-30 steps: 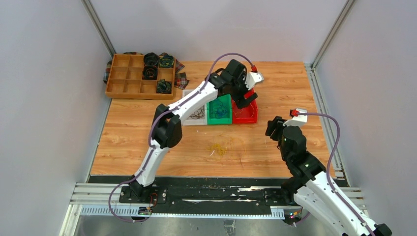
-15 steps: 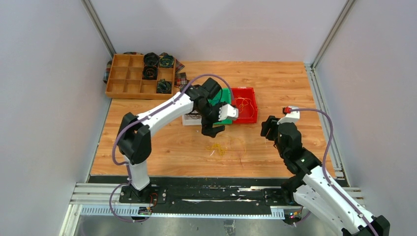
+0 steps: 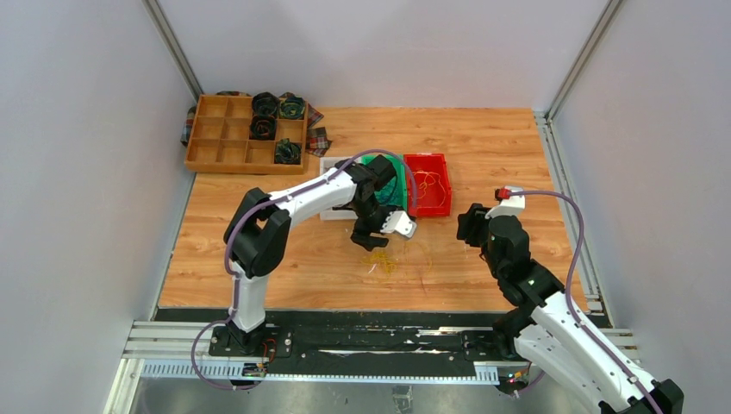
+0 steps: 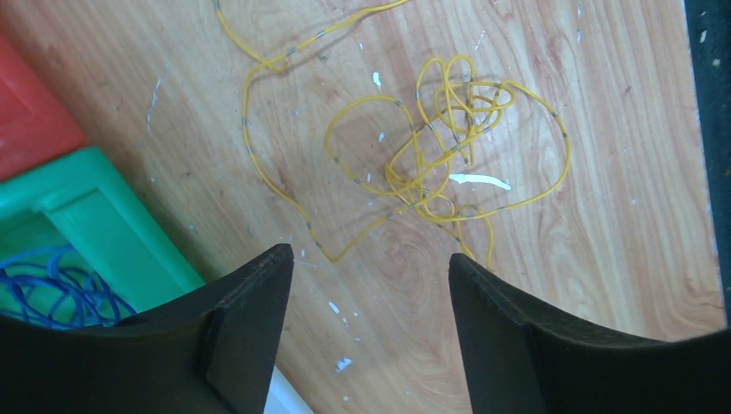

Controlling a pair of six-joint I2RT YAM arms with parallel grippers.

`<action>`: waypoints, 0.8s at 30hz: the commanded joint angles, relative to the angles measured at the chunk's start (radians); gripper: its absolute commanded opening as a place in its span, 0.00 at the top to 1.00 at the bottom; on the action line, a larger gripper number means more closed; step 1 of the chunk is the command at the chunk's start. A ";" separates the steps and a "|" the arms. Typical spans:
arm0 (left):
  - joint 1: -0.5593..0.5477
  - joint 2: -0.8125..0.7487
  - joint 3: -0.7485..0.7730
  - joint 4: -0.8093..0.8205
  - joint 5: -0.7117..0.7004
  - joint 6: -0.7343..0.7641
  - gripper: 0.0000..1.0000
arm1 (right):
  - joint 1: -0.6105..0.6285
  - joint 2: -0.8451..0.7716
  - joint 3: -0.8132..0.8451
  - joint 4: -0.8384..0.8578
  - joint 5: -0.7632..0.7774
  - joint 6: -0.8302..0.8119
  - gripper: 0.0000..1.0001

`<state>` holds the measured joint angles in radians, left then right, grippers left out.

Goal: Untangle the cables
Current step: Untie the cable.

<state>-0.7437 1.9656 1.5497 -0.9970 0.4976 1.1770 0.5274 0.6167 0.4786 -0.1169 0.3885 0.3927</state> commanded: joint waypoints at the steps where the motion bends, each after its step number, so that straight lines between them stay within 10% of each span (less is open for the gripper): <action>1: -0.016 0.039 0.025 -0.009 0.023 0.118 0.33 | -0.014 0.001 -0.003 0.010 -0.003 0.003 0.49; 15: -0.033 -0.012 -0.008 0.024 0.007 0.090 0.96 | -0.017 0.017 -0.001 0.015 -0.008 0.005 0.51; 24: -0.033 -0.188 0.027 -0.087 -0.015 -0.154 0.99 | -0.017 0.002 -0.037 0.171 -0.236 -0.030 0.41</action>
<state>-0.7681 1.8675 1.5295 -1.0027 0.4770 1.1622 0.5270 0.6327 0.4690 -0.0532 0.2943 0.3893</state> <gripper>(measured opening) 0.014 0.566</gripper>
